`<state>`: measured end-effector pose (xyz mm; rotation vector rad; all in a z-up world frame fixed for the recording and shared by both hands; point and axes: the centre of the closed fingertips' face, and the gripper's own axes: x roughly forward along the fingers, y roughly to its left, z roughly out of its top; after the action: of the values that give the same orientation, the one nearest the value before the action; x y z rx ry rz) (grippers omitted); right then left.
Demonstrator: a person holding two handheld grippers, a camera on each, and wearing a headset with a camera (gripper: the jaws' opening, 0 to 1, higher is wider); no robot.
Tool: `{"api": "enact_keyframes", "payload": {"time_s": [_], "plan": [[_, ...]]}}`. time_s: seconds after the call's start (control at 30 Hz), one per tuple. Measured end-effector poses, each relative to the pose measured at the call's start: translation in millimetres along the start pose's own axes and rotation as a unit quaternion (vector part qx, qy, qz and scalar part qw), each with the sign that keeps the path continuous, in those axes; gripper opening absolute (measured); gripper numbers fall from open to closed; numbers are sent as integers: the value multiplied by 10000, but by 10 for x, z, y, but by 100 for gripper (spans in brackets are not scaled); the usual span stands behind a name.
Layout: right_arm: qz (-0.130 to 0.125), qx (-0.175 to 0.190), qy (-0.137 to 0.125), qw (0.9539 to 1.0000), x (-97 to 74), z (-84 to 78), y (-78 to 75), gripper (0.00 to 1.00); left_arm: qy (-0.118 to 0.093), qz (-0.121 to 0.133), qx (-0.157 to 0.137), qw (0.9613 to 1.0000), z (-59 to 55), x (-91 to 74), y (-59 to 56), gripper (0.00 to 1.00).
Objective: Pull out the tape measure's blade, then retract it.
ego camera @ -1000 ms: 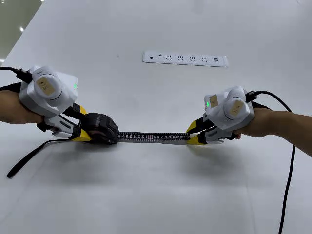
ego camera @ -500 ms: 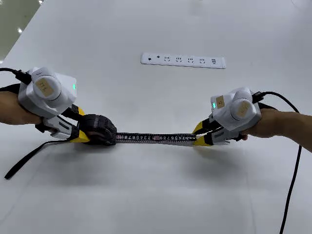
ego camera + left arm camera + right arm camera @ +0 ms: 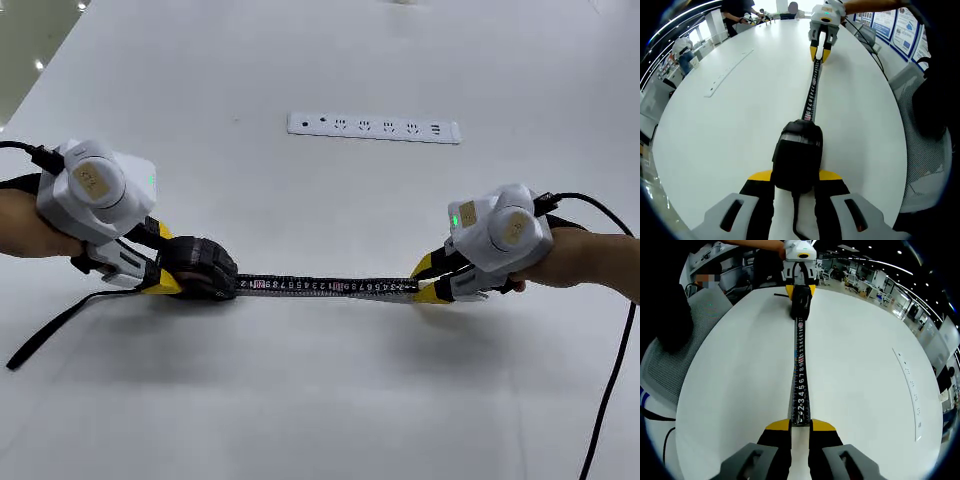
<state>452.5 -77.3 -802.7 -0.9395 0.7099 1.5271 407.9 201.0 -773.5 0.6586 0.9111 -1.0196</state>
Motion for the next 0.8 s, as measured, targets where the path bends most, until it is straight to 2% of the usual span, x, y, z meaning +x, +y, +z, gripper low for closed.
{"api": "enact_keyframes", "payload": {"time_s": [0.23,0.8], "plan": [[-26,27,97,9999,-37,-85,18,8,33,1,4,10000,6,1,-9,25],[-39,227,52,9997,-47,-53,21,10,69,69,12,10000,10,-6,0,26]]}}
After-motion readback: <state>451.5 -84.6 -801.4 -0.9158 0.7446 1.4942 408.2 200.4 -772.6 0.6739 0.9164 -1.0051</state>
